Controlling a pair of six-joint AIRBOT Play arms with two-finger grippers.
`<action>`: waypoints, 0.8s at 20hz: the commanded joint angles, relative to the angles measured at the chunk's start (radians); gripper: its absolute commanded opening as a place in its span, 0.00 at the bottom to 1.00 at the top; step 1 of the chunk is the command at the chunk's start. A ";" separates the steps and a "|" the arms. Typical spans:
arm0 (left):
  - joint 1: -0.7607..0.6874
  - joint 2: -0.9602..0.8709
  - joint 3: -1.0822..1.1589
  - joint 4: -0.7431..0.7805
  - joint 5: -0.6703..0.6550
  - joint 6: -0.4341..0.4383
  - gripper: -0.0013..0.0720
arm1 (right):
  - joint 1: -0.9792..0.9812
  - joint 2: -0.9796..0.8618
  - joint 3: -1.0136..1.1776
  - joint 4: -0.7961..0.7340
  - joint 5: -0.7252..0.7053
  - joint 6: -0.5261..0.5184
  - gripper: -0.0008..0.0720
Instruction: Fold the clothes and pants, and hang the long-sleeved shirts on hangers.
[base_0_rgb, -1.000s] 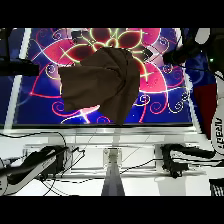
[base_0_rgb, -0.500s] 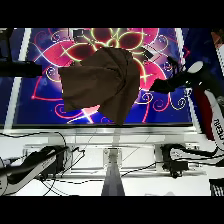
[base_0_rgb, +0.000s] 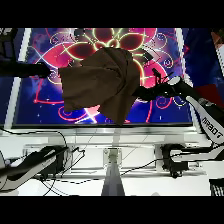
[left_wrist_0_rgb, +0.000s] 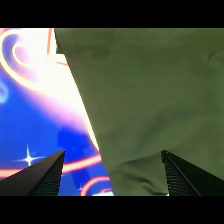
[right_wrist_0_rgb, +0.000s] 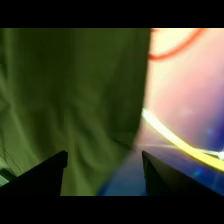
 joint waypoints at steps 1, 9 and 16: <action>0.000 -0.032 -0.001 -0.002 -0.001 -0.032 0.96 | 0.058 -0.010 0.016 0.015 -0.051 -0.006 0.46; 0.001 -0.046 0.000 0.165 -0.090 -0.028 0.04 | 0.044 0.109 0.267 -0.295 0.035 -0.006 0.03; 0.001 -0.046 -0.105 0.099 -0.247 0.083 0.04 | 0.016 0.353 0.363 -0.568 0.064 -0.005 0.03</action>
